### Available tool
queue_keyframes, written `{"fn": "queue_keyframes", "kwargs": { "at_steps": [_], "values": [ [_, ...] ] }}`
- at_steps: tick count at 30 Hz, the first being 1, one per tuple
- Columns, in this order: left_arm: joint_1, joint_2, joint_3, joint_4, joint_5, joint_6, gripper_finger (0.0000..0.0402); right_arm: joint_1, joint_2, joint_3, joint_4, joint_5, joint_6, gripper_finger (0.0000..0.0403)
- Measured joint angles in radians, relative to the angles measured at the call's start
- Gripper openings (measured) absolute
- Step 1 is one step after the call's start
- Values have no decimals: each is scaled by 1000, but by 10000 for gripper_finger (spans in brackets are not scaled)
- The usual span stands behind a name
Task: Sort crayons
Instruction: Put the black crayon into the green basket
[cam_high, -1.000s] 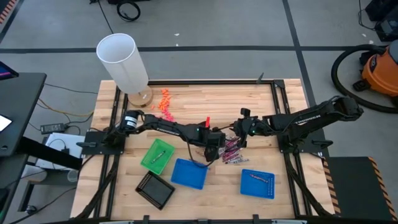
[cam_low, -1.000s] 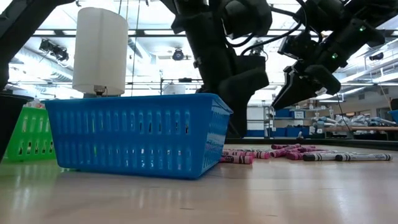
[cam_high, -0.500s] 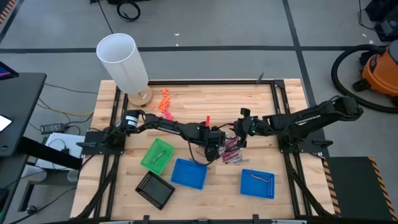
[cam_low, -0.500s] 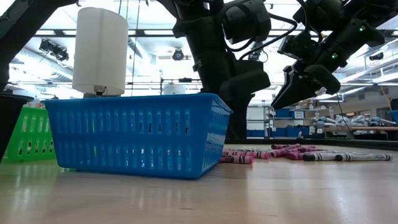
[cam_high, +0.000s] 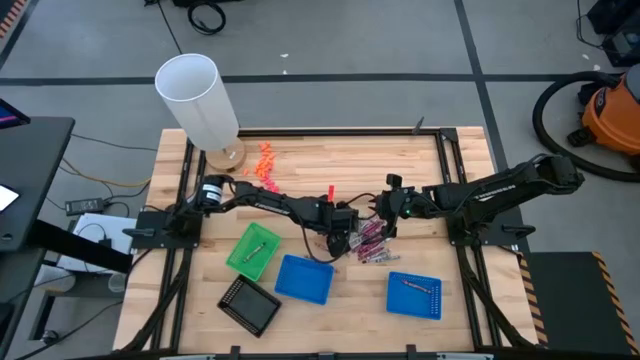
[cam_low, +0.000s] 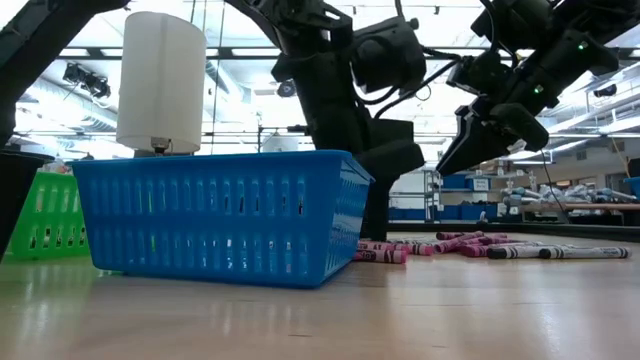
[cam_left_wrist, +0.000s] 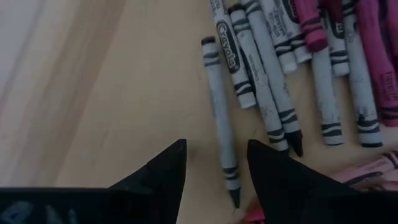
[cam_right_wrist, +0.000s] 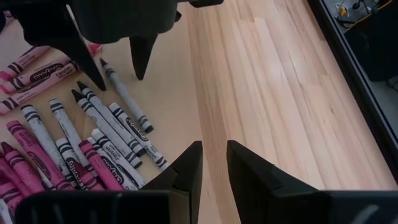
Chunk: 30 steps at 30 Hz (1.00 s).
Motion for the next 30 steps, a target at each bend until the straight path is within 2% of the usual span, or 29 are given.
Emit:
{"fn": "queue_keyframes", "kwargs": {
  "at_steps": [4,7,16,20,26,30],
  "values": [
    [8,0,-1,-6,19,16,178,0,0,0,1,0,-2,84],
    [21,-1,0,-18,42,37,162,0,0,0,1,0,-3,84],
    [69,-4,1,-61,98,103,56,0,0,0,1,-7,-4,84],
    [89,-5,1,-67,155,126,14,0,0,1,2,-8,-6,84],
    [93,-10,-1,-67,159,134,12,0,0,1,-5,-8,-6,84],
    [81,-35,-7,-112,98,135,12,0,0,1,-13,16,-6,84]
  ]
}}
